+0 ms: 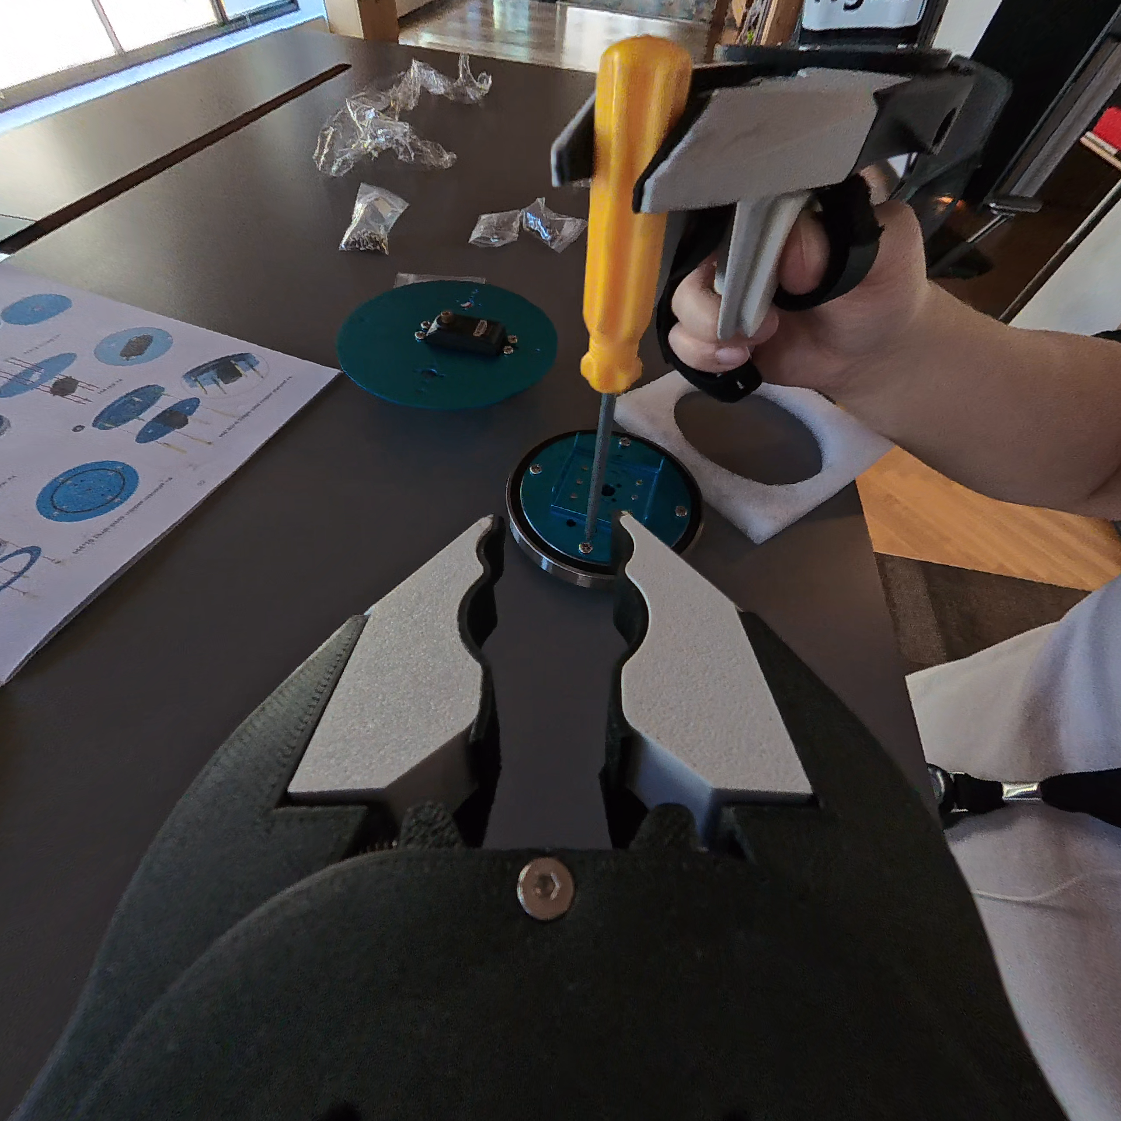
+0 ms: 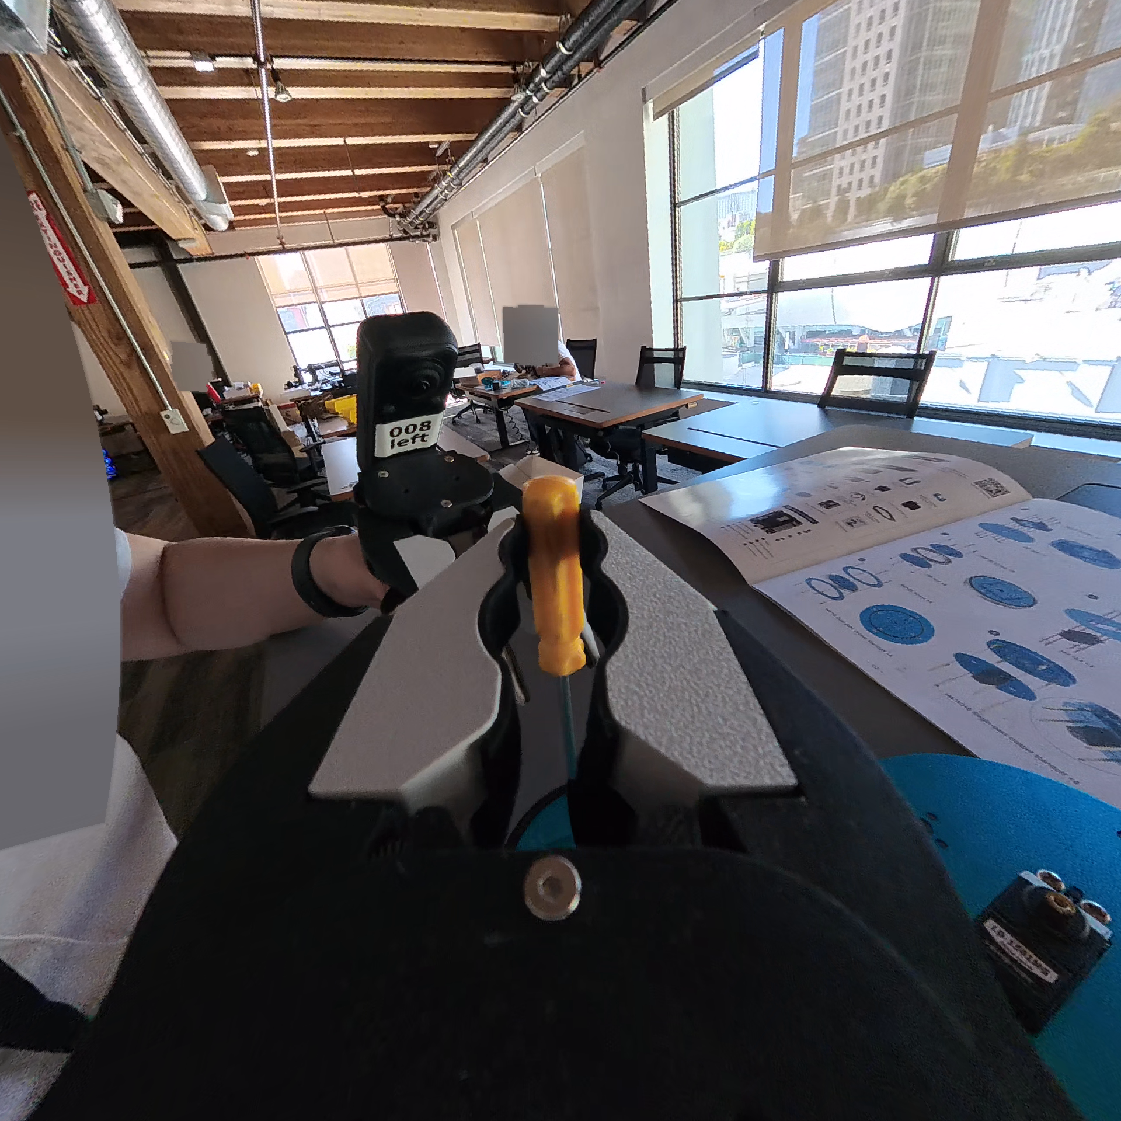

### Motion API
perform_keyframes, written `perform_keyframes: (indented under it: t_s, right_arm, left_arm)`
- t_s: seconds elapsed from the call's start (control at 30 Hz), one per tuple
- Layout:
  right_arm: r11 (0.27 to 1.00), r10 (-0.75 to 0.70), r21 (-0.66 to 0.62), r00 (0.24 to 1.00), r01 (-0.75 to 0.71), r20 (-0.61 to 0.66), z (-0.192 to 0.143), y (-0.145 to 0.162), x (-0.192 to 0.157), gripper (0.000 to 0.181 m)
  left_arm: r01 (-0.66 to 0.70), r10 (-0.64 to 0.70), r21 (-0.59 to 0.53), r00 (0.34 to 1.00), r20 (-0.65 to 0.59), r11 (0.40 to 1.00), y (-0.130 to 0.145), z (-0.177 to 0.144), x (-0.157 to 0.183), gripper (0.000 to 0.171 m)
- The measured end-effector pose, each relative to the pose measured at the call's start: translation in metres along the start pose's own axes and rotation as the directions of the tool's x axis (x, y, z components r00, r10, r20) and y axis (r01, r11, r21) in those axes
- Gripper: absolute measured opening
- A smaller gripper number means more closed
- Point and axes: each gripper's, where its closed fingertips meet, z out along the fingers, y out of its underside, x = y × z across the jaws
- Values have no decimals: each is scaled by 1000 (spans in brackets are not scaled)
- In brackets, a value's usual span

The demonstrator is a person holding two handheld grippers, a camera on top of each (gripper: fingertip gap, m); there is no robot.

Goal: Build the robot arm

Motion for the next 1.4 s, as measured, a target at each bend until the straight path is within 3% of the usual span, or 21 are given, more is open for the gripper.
perform_keyframes:
  t_s: [0.63, 0.97, 1.1, 1.23, 1.33, 1.4]
  right_arm:
    - [1000, 29, 11, 998, -29, 53, 1, 3, 0, 16]
    - [998, -69, -27, 981, 65, -181, 1, 6, -1, 16]
    - [983, -173, -98, 960, 155, -220, 7, 8, -7, 16]
    - [980, -178, -125, 964, 155, -199, 11, 10, -11, 16]
    - [979, -191, -120, 955, 167, -226, 9, 10, -13, 16]
    - [977, -201, -117, 950, 177, -238, 9, 11, -15, 16]
  left_arm:
    - [9, -8, -31, 1000, 22, 999, 9, 12, -8, 33]
    - [19, -18, -24, 999, 48, 1000, 6, 7, -20, 33]
    - [-63, 61, -31, 995, -80, 997, 0, 8, -7, 40]
    - [-235, 209, -58, 933, -292, 970, 8, 16, 16, 63]
    - [-306, 282, -59, 925, -254, 950, 10, 39, 13, 69]
    - [-282, 261, -43, 927, -270, 958, 9, 50, 17, 70]
